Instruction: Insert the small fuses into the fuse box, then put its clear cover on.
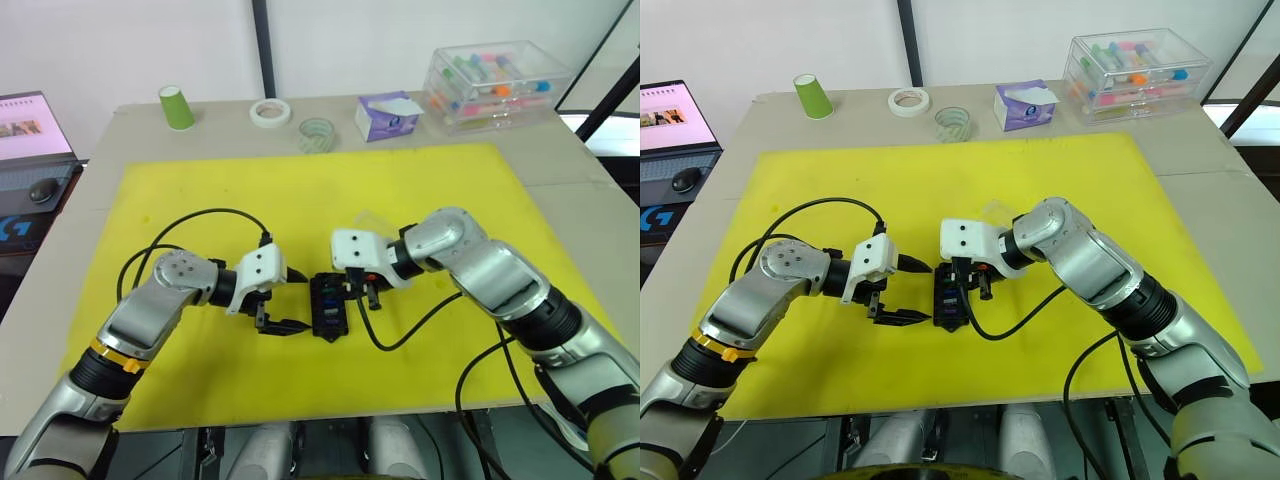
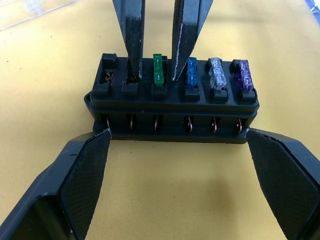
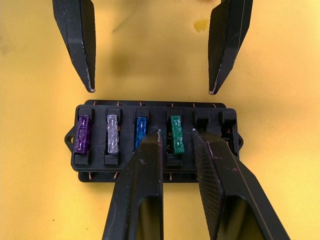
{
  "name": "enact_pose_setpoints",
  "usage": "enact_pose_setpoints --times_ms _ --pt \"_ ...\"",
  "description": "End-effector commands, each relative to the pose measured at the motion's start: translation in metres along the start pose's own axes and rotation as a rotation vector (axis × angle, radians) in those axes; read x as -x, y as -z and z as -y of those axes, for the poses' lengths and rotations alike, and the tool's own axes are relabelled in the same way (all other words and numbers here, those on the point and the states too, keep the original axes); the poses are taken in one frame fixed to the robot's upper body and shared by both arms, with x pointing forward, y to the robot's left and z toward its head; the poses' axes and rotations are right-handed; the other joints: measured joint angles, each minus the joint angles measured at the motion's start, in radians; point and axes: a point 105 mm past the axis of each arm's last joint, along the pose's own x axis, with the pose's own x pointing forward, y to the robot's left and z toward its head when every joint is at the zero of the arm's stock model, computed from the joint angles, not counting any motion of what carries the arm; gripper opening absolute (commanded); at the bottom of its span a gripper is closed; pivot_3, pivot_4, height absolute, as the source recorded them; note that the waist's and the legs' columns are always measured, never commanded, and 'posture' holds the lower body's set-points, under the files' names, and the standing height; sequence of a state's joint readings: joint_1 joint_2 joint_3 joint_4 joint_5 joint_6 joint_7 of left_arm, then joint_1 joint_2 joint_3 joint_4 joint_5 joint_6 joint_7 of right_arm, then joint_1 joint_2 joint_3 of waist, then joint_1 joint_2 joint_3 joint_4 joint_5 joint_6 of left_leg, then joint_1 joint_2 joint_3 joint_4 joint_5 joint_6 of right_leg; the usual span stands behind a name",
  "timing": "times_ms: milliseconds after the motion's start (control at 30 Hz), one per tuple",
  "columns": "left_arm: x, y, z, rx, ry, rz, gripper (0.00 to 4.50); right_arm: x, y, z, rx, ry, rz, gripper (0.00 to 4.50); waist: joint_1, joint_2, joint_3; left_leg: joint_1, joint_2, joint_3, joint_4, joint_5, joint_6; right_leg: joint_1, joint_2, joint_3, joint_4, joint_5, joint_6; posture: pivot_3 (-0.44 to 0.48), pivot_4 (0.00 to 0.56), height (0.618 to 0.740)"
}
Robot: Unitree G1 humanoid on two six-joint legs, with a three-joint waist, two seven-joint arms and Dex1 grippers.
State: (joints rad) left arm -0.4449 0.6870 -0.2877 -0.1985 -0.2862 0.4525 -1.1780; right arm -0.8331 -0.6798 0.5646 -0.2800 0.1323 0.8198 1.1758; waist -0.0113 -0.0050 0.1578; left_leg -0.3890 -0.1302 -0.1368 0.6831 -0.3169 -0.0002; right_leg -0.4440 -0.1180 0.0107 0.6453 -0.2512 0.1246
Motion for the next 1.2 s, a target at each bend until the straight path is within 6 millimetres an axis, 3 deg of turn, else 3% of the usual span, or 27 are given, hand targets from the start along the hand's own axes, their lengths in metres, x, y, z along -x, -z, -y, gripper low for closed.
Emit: enact_pose_setpoints --times_ms 33,400,533,567,1033,1200 --pt "0.003 -0.006 0.001 -0.03 -0.004 0.009 4.5 0.005 -0.006 0.002 0.022 0.011 0.009 1.01 0.0 0.0 0.0 0.0 0.0 0.0 0.0 0.0 0.0 0.0 0.0 0.0 0.0 0.0 0.0 0.0 0.15 0.74" --pt "0.004 -0.005 0.001 -0.027 -0.009 0.008 4.5 0.026 -0.025 0.01 -0.001 0.034 0.084 1.01 0.0 0.0 0.0 0.0 0.0 0.0 0.0 0.0 0.0 0.0 0.0 0.0 0.0 0.0 0.0 0.0 0.15 0.74" --pt "0.004 -0.004 0.0 -0.027 -0.009 0.007 4.5 0.025 -0.023 0.008 -0.012 0.025 0.101 0.05 0.0 0.0 0.0 0.0 0.0 0.0 0.0 0.0 0.0 0.0 0.0 0.0 0.0 0.0 0.0 0.0 0.15 0.74" --pt "0.004 -0.004 0.0 -0.028 -0.009 0.007 4.5 0.025 -0.023 0.007 -0.018 0.019 0.107 0.02 0.0 0.0 0.0 0.0 0.0 0.0 0.0 0.0 0.0 0.0 0.0 0.0 0.0 0.0 0.0 0.0 0.15 0.74" --pt "0.005 -0.003 0.0 -0.027 -0.007 0.0 4.5 0.011 -0.006 0.003 -0.064 0.011 0.084 0.02 0.0 0.0 0.0 0.0 0.0 0.0 0.0 0.0 0.0 0.0 0.0 0.0 0.0 0.0 0.0 0.0 0.15 0.74" --pt "0.005 -0.003 0.001 -0.026 -0.008 0.001 4.5 0.002 0.012 -0.003 -0.088 -0.004 0.039 0.02 0.0 0.0 0.0 0.0 0.0 0.0 0.0 0.0 0.0 0.0 0.0 0.0 0.0 0.0 0.0 0.0 0.15 0.74"
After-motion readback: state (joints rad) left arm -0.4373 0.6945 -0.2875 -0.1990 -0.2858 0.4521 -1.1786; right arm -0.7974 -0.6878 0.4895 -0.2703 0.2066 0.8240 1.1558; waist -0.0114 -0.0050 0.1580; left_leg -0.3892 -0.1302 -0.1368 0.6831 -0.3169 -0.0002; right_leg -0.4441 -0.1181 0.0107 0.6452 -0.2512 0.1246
